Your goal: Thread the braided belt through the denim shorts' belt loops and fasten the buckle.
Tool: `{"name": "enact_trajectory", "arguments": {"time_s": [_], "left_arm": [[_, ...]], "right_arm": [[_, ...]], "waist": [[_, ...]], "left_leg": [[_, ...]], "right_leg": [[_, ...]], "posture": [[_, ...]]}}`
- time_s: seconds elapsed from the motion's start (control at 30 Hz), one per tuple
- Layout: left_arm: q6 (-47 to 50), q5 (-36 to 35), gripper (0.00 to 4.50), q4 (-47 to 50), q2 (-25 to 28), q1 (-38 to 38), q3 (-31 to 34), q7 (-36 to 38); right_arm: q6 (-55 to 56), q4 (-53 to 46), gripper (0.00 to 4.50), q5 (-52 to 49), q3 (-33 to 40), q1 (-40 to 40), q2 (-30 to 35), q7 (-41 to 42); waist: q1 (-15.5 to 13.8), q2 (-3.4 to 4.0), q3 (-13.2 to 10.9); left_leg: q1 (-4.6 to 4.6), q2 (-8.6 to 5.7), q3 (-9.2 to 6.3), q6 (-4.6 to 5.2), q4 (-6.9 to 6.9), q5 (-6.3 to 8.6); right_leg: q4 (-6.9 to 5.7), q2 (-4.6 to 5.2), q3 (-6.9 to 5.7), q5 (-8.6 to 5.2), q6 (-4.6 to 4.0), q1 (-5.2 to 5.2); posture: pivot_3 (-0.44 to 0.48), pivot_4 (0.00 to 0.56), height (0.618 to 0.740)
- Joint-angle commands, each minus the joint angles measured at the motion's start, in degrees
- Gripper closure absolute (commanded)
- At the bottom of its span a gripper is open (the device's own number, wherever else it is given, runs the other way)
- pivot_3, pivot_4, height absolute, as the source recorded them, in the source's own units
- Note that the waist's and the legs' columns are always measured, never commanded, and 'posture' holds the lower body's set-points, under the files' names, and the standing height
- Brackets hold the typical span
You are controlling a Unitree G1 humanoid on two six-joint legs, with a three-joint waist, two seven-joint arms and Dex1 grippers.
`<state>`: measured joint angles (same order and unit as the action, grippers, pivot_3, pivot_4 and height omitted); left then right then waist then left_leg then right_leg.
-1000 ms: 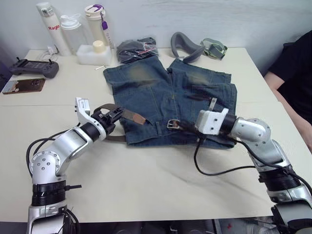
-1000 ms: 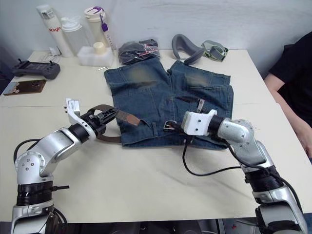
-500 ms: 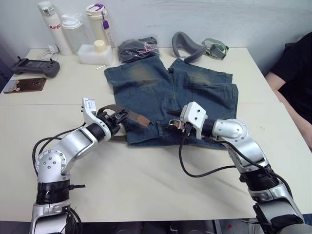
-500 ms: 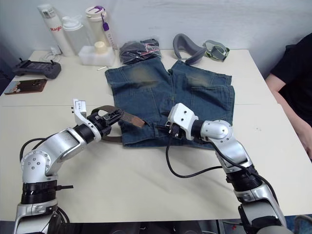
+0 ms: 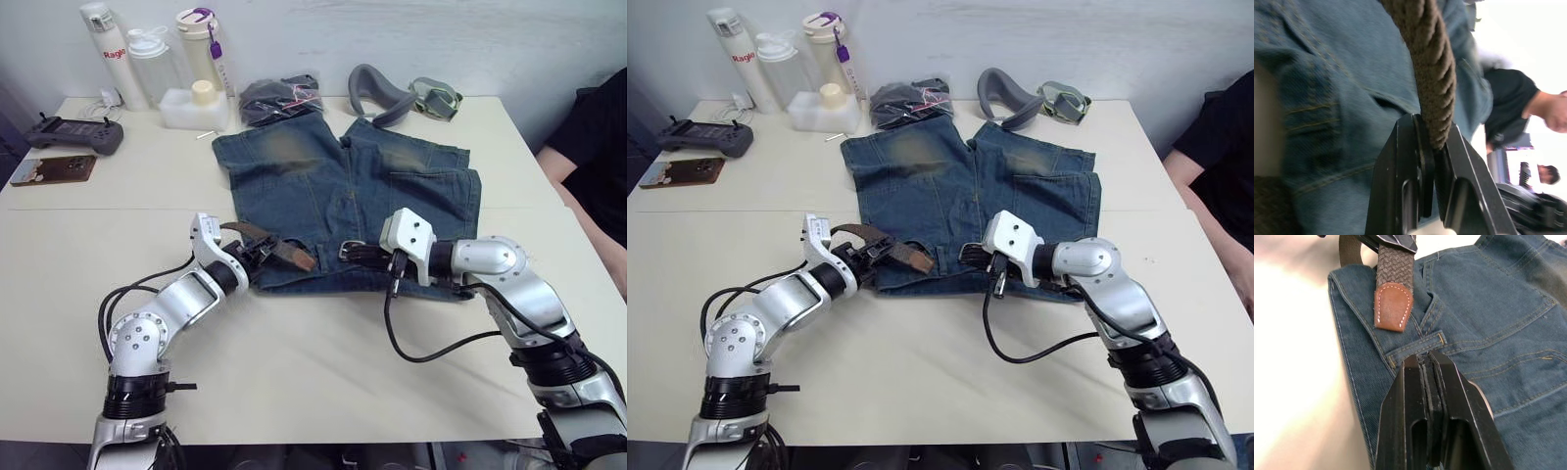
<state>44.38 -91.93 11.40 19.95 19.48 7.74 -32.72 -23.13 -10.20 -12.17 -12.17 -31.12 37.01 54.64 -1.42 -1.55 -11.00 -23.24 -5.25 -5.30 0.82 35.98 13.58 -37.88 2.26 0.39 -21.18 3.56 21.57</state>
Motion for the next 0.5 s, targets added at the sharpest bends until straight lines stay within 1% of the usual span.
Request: {"name": "enact_trajectory", "arguments": {"time_s": [0.03,0.17,0.33,0.5], "left_arm": [[-1.25,4.88,4.50,2.23,-2.24,0.80,-1.24,-0.25],[-1.72,8.53,4.50,3.01,-6.10,1.58,-2.70,-2.01],[-1.63,11.28,4.50,3.14,-9.32,1.85,-4.20,-1.70],[-2.76,16.23,4.50,3.68,-12.63,0.89,-4.77,-1.27]], "right_arm": [[0.41,-1.56,4.49,1.16,1.14,-0.22,2.85,1.36],[-0.48,-1.26,4.49,0.62,2.30,-1.10,4.39,2.20],[-0.99,-2.11,4.49,1.10,2.47,-1.46,5.32,2.50],[-1.74,-3.34,4.49,1.36,2.51,-1.22,6.41,2.43]], "waist": [[-0.12,0.00,0.00],[-0.15,-0.01,0.00],[-0.09,0.00,0.00],[-0.24,-0.01,0.00]], "left_leg": [[0.00,-0.01,0.00,0.00,0.00,0.00],[-0.02,-0.03,0.00,0.06,0.05,0.03],[-0.03,-0.02,0.02,0.05,0.07,0.03],[-0.04,-0.03,0.03,0.05,0.09,0.03]], "right_leg": [[0.01,0.01,0.00,0.00,0.00,-0.01],[0.05,0.03,-0.02,0.00,0.00,-0.05],[0.03,0.02,-0.01,0.00,0.00,-0.04],[0.04,0.02,-0.02,0.00,0.01,-0.06]], "posture": [[0.000,0.150,0.740],[0.000,0.150,0.740],[0.000,0.150,0.740],[0.000,0.150,0.740]]}}
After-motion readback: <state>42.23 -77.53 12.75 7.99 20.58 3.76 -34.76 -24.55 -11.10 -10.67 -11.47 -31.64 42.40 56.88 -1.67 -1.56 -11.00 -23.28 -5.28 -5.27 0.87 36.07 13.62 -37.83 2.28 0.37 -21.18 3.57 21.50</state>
